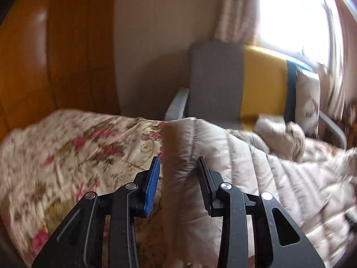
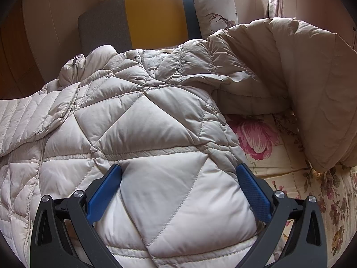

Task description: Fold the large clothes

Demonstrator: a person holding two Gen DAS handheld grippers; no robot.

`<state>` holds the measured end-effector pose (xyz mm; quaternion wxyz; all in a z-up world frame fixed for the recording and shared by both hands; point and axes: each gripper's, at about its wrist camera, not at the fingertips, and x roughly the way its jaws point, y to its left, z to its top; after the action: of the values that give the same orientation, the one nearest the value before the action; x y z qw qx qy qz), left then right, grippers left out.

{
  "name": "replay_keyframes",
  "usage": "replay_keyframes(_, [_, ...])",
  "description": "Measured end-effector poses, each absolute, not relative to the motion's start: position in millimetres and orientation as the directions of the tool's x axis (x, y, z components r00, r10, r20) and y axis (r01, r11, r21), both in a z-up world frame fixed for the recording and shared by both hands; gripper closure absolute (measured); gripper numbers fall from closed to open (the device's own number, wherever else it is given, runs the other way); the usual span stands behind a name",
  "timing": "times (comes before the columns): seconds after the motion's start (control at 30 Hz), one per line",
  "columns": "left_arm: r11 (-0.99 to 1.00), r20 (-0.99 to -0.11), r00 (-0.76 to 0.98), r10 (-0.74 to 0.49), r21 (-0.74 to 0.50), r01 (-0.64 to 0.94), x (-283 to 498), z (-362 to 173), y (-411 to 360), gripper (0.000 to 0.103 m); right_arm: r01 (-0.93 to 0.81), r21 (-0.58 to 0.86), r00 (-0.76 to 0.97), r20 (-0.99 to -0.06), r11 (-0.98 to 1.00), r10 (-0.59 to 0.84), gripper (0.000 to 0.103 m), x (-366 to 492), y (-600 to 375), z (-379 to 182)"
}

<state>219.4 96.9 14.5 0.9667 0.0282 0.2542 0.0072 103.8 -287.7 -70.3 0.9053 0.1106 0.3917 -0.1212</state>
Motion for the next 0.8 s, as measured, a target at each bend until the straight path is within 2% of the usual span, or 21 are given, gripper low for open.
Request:
replay_keyframes(0.1, [0.999,-0.584,0.811,0.035,0.039,-0.015,260,-4,90,0.069,0.307,0.102,0.662,-0.737,0.946,-0.135,0.002,104,-288,-70])
replay_keyframes(0.23, [0.999,-0.664,0.747,0.033,0.036,-0.012,298,-33,78,0.069,0.309,0.090,0.657,-0.740,0.947,-0.145,0.002,105,-286,-70])
replay_keyframes(0.37, [0.985,-0.661,0.744,0.095,0.169,0.025,302,-50,52,0.068,0.310,0.088,0.656,-0.740,0.947,-0.146,0.002,105,-287,-70])
replay_keyframes(0.47, [0.974,-0.650,0.747,0.136,0.225,0.019,296,-44,42,0.066,0.310,0.087,0.656,-0.740,0.947,-0.147,0.002,105,-287,-71])
replay_keyframes(0.5, [0.972,-0.655,0.742,0.143,0.232,0.018,293,-41,42,0.062,0.310,0.088,0.656,-0.740,0.947,-0.146,0.002,105,-287,-71])
replay_keyframes(0.57, [0.976,-0.660,0.737,0.143,0.218,0.007,277,-28,45,0.043,0.310,0.087,0.655,-0.741,0.947,-0.147,0.002,105,-287,-71])
replay_keyframes(0.6, [0.982,-0.651,0.748,0.129,0.186,-0.007,263,-20,50,0.028,0.310,0.087,0.655,-0.741,0.947,-0.147,0.002,105,-287,-70])
replay_keyframes(0.7, [0.994,-0.626,0.778,0.061,0.112,0.012,235,-9,55,0.026,0.310,0.085,0.655,-0.741,0.947,-0.148,0.002,105,-287,-71])
replay_keyframes(0.8, [0.984,-0.656,0.751,0.076,0.169,0.048,226,-29,45,0.022,0.310,0.086,0.655,-0.741,0.947,-0.148,0.002,105,-287,-70])
